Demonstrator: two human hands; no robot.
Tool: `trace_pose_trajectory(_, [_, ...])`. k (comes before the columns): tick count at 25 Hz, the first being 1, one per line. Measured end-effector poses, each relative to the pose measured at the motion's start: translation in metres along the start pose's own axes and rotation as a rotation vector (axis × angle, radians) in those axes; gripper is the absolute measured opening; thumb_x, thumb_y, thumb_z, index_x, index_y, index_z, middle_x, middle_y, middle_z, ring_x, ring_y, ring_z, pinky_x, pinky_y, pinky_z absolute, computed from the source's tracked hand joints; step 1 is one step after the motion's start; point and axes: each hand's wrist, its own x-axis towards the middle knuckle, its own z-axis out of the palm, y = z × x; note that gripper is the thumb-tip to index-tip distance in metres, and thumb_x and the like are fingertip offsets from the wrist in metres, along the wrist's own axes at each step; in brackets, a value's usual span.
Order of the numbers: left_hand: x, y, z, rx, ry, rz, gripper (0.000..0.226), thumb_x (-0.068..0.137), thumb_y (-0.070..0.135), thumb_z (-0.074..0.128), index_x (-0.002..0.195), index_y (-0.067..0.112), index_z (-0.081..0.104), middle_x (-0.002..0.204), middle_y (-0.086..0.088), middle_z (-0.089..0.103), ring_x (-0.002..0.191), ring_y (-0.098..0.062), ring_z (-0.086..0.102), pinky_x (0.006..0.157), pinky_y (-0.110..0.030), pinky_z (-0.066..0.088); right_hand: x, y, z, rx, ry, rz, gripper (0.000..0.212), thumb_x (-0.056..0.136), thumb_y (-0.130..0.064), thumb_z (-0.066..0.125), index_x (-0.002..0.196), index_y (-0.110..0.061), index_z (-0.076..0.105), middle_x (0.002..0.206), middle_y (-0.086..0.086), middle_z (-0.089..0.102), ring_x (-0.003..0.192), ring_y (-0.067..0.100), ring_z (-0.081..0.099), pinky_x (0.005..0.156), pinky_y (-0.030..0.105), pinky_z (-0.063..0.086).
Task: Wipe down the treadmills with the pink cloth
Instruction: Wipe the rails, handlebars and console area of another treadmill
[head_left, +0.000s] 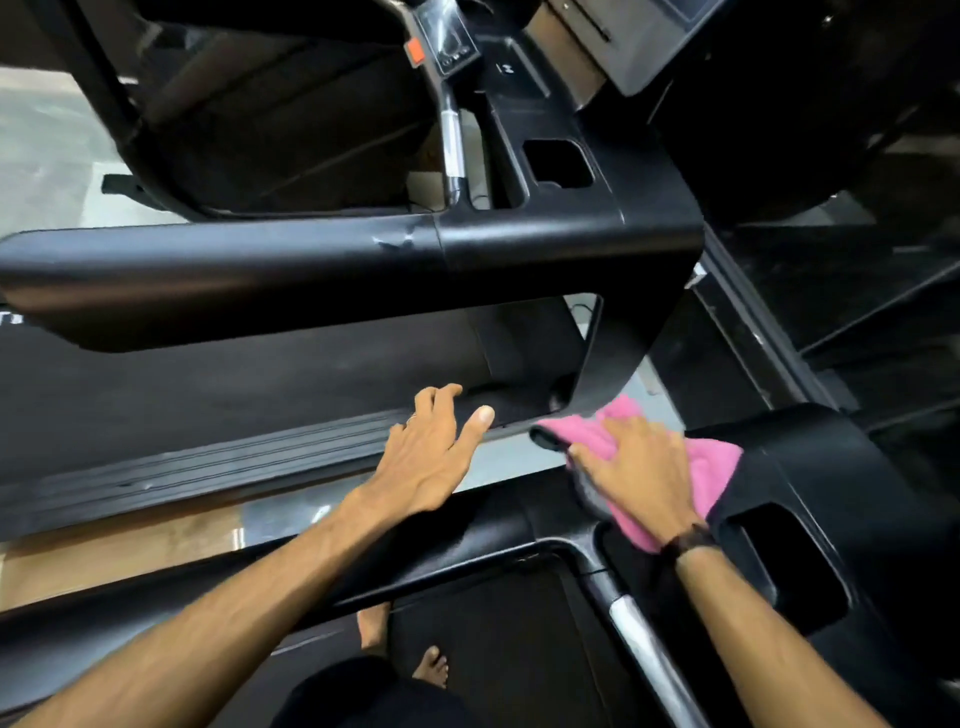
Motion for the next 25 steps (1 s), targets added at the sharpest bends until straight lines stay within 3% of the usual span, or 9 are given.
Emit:
trace_pose_trajectory(2, [0.011,0.005,0.006,-0.015,-0.034,0.024,0.067,0.098,0.064,0.017,0.15,0.022,0.023,0.147,0.0,0.029,0.101,-0.023,0.054,0.107,-0.051,0.032,0.039,0.014,0.0,-0.055,-0.17,0.12,0.048,0.083,-0.064,0.055,0.098,-0.021,0.07,0.106,0.005,0.069,0.1,0.03,0.065,0.082,0.038,0.041])
trace_pose_trajectory(5, [0.028,0.005,0.016,-0.026,-0.095,0.032,0.065,0.099,0.063,0.018,0.15,0.023,0.024,0.147,0.0,0.03,0.106,-0.021,0.053,0.108,-0.05,0.031,0.058,-0.029,0.004,-0.106,-0.356,0.008,0.049,0.085,-0.063,0.055,0.1,-0.019,0.071,0.108,0.007,0.07,0.104,0.03,0.065,0.083,0.036,0.041])
trace_pose_trajectory(8, [0.043,0.0,0.023,-0.053,-0.126,0.031,0.067,0.098,0.065,0.018,0.15,0.024,0.024,0.15,0.0,0.029,0.12,-0.024,0.053,0.108,-0.048,0.031,-0.001,-0.08,-0.001,0.134,-0.182,-0.227,0.042,0.089,-0.061,0.049,0.098,-0.025,0.069,0.094,0.0,0.064,0.09,0.023,0.06,0.08,0.039,0.04])
trace_pose_trajectory(11, [0.056,-0.006,0.022,-0.077,-0.134,0.008,0.067,0.097,0.066,0.018,0.149,0.023,0.026,0.15,-0.001,0.03,0.121,-0.026,0.053,0.109,-0.05,0.031,-0.03,-0.038,-0.007,0.394,-0.063,-0.363,0.05,0.091,-0.066,0.05,0.116,-0.028,0.069,0.1,-0.007,0.064,0.094,0.015,0.055,0.087,0.035,0.039])
trace_pose_trajectory(14, [0.059,-0.006,0.026,-0.064,-0.169,0.018,0.067,0.098,0.065,0.017,0.148,0.022,0.026,0.148,-0.002,0.032,0.12,-0.025,0.053,0.108,-0.049,0.032,0.016,0.042,-0.012,0.171,-0.078,-0.05,0.058,0.086,-0.068,0.052,0.108,-0.019,0.073,0.096,0.005,0.072,0.091,0.028,0.065,0.084,0.038,0.043])
trace_pose_trajectory(17, [0.061,-0.003,0.033,-0.078,-0.19,0.014,0.067,0.098,0.066,0.016,0.148,0.022,0.027,0.148,-0.002,0.032,0.121,-0.024,0.053,0.108,-0.048,0.032,0.059,0.043,-0.004,-0.152,-0.224,0.147,0.052,0.085,-0.066,0.054,0.099,-0.019,0.071,0.1,0.01,0.07,0.097,0.033,0.064,0.084,0.04,0.041])
trace_pose_trajectory(20, [0.067,0.001,0.032,-0.088,-0.169,-0.001,0.065,0.099,0.065,0.018,0.147,0.023,0.027,0.148,-0.003,0.032,0.122,-0.025,0.053,0.109,-0.048,0.031,0.059,-0.037,0.014,-0.151,-0.402,-0.069,0.048,0.086,-0.064,0.053,0.101,-0.022,0.072,0.105,0.006,0.067,0.1,0.03,0.062,0.084,0.038,0.039])
trace_pose_trajectory(23, [0.072,0.001,0.022,-0.098,-0.133,-0.03,0.063,0.099,0.063,0.019,0.147,0.022,0.028,0.149,-0.003,0.032,0.121,-0.028,0.052,0.11,-0.049,0.03,0.015,-0.092,0.007,0.113,-0.318,-0.29,0.049,0.089,-0.065,0.045,0.103,-0.026,0.071,0.106,-0.002,0.064,0.095,0.022,0.058,0.087,0.04,0.037])
trace_pose_trajectory(25, [0.072,-0.004,0.017,-0.089,-0.125,-0.051,0.064,0.099,0.063,0.019,0.148,0.021,0.028,0.15,-0.003,0.032,0.122,-0.028,0.053,0.11,-0.05,0.029,-0.005,-0.075,-0.005,0.284,-0.268,-0.396,0.059,0.09,-0.071,0.038,0.12,-0.031,0.068,0.116,-0.008,0.063,0.102,0.016,0.054,0.096,0.041,0.037])
